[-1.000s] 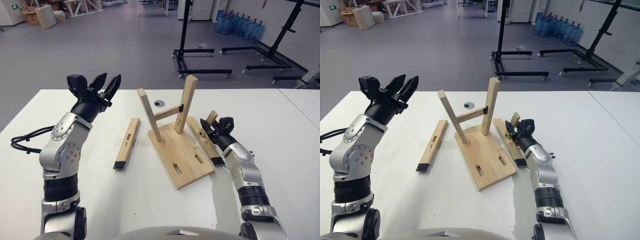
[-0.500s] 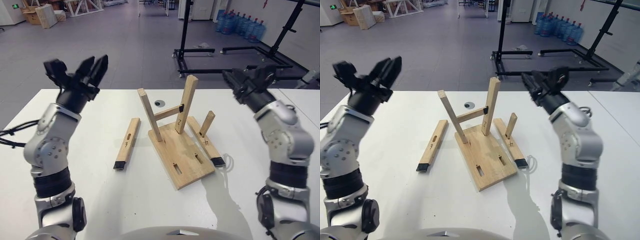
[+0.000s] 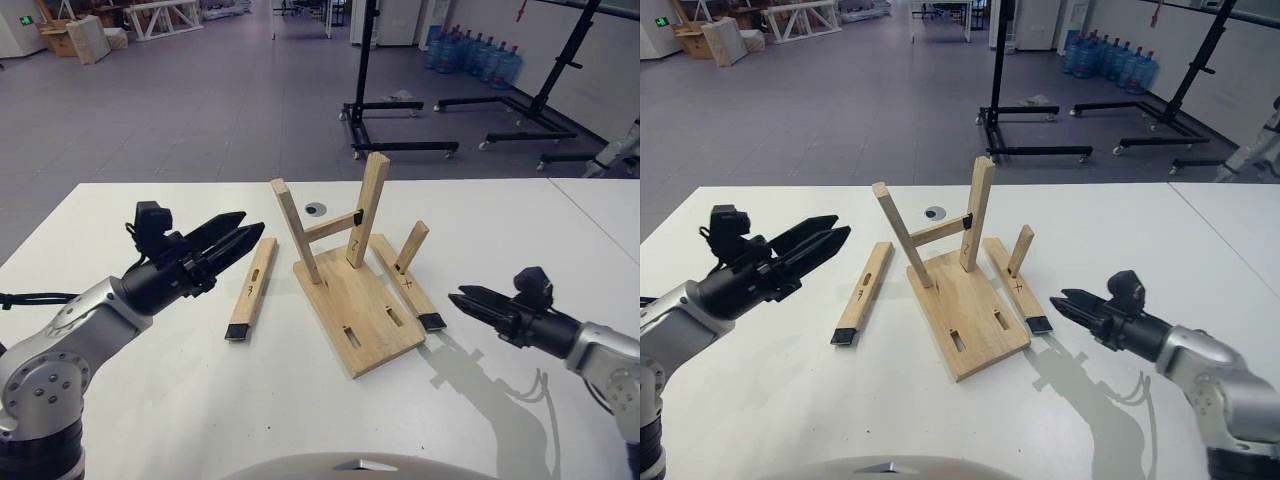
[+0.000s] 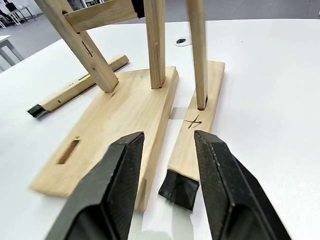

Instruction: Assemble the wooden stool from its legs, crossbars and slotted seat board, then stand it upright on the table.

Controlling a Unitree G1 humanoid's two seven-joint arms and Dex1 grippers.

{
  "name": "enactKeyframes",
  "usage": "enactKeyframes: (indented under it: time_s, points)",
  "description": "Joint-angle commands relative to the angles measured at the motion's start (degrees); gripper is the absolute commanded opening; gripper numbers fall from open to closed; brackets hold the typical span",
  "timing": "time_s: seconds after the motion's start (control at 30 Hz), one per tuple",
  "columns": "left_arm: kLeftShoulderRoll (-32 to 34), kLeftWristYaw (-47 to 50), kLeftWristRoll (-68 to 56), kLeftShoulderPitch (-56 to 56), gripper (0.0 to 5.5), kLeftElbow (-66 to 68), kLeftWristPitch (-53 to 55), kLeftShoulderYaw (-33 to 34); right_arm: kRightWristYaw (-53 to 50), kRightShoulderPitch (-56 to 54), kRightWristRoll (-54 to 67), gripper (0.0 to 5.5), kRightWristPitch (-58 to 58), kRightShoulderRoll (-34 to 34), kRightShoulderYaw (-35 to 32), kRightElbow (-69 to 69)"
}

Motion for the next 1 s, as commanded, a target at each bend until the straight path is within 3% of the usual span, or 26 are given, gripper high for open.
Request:
enactKeyframes:
  time_s: [0.03, 0.17, 0.27, 0.53, 0.83, 1.0]
  points:
    - [0.5, -0.9, 3.9, -0.8, 3.01, -0.1, -1.3, -2.3, -7.1, -4.3, -2.2, 2.03, -0.1, 3.6, 2.4, -1.0]
    - [0.6, -1.3, 4.9, -1.1, 3.01, -0.2, -1.4, -3.3, -10.0, -4.0, -4.9, 2.85, 0.0, 4.5, 6.3, -0.7]
    - [-0.3, 0.5, 6.3, -1.5, 3.44, 0.1, -1.6, -3.4, -10.3, -3.0, -8.2, 2.88, -0.5, 2.9, 9.3, 0.9]
    - [-1.2, 1.2, 8.5, -3.6, 3.44, 0.9, -2.0, -5.3, -15.8, -6.6, -14.4, 2.88, -1.4, 5.3, 10.3, 11.6]
    - [-2.4, 0.6, 10.3, -3.3, 3.44, 0.9, -3.0, -6.2, -14.9, -10.4, -6.2, 2.88, 2.8, 6.8, 3.4, 9.8]
    - [-2.8, 0.1, 11.0, -3.1, 3.44, 1.1, -3.4, -6.4, -12.5, -9.1, -6.0, 2.88, 4.0, 5.3, 4.8, 7.4]
